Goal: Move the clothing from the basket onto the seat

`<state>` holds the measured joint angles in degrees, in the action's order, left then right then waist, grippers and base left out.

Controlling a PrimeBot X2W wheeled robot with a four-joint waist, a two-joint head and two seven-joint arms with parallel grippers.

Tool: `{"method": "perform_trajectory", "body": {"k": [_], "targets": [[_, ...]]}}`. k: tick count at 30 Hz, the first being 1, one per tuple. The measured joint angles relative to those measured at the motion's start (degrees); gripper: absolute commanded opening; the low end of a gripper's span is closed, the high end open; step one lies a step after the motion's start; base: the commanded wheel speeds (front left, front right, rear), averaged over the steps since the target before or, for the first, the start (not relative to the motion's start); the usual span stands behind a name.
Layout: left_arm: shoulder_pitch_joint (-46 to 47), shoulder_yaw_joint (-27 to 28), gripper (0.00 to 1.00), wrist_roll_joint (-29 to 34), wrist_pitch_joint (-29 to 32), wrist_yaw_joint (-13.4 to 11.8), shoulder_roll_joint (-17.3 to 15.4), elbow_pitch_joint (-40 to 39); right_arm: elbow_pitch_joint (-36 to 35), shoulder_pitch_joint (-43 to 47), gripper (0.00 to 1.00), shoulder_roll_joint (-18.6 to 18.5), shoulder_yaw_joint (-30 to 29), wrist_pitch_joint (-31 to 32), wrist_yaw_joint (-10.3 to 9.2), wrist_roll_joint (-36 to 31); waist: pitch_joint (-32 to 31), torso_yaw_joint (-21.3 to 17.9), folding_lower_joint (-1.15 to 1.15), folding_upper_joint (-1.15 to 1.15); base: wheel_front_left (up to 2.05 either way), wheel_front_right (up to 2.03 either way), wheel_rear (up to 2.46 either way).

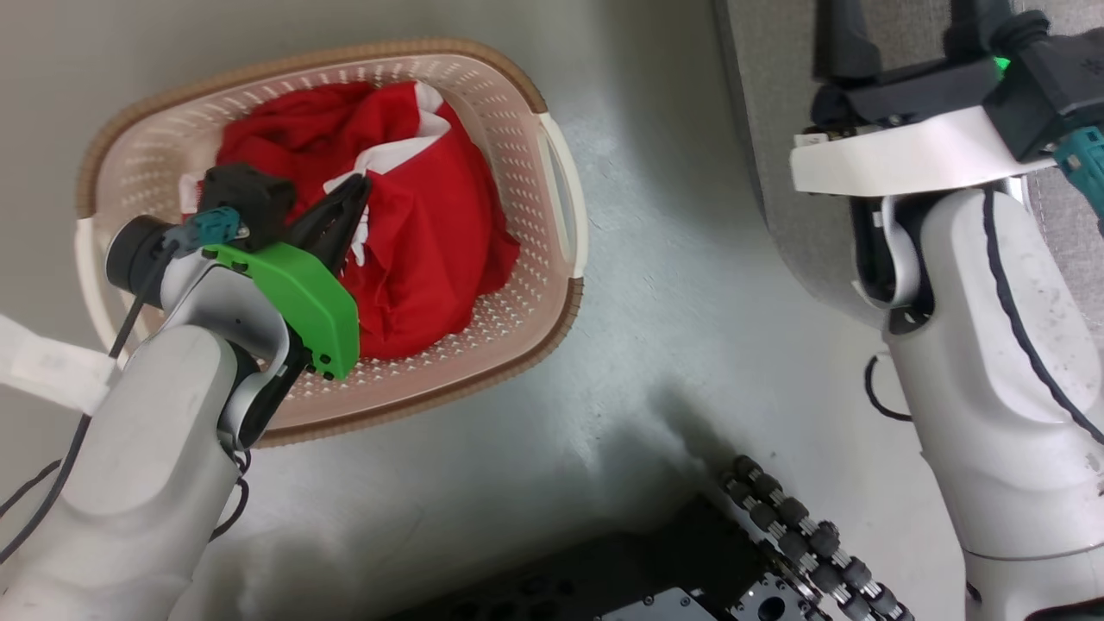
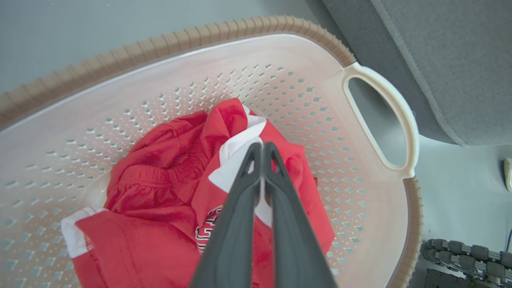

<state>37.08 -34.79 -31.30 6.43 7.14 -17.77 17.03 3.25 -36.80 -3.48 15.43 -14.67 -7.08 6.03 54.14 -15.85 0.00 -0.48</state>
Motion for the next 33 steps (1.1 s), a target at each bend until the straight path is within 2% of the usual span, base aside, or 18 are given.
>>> {"method": "perform_trajectory", "body": {"k": [12, 18, 23, 33], "targets": [[-3.08, 6.08, 0.00, -4.65, -13.45, 0.00, 1.55, -1.56, 0.69, 3.42, 1.00, -5.01, -4.26, 0.01, 0.01, -2.16, -8.30, 6.38, 0.00, 0.00, 0.00, 0.00, 0.00], [-5.22, 7.17, 0.00, -7.10, -18.27, 0.00, 2.96, -1.90, 0.75, 5.73, 1.00, -7.16, -6.17, 0.01, 0.01, -2.48, -12.57, 10.36, 0.00, 0.00, 0.00, 0.00, 0.00], [-7.41, 7.38, 0.00, -8.05, -19.15, 0.00, 3.41, -1.16, 1.24, 8.52, 1.00, -8.47, -6.86, 0.01, 0.10, -2.65, -16.43, 13.62, 0.00, 0.00, 0.00, 0.00, 0.00], [-11.85, 8.91, 0.00, -10.04, -20.13, 0.00, 3.94, 0.35, 2.64, 14.84, 1.00, -8.39, -7.12, 0.01, 0.75, -2.53, -25.15, 18.58, 0.00, 0.00, 0.00, 0.00, 0.00]]}}
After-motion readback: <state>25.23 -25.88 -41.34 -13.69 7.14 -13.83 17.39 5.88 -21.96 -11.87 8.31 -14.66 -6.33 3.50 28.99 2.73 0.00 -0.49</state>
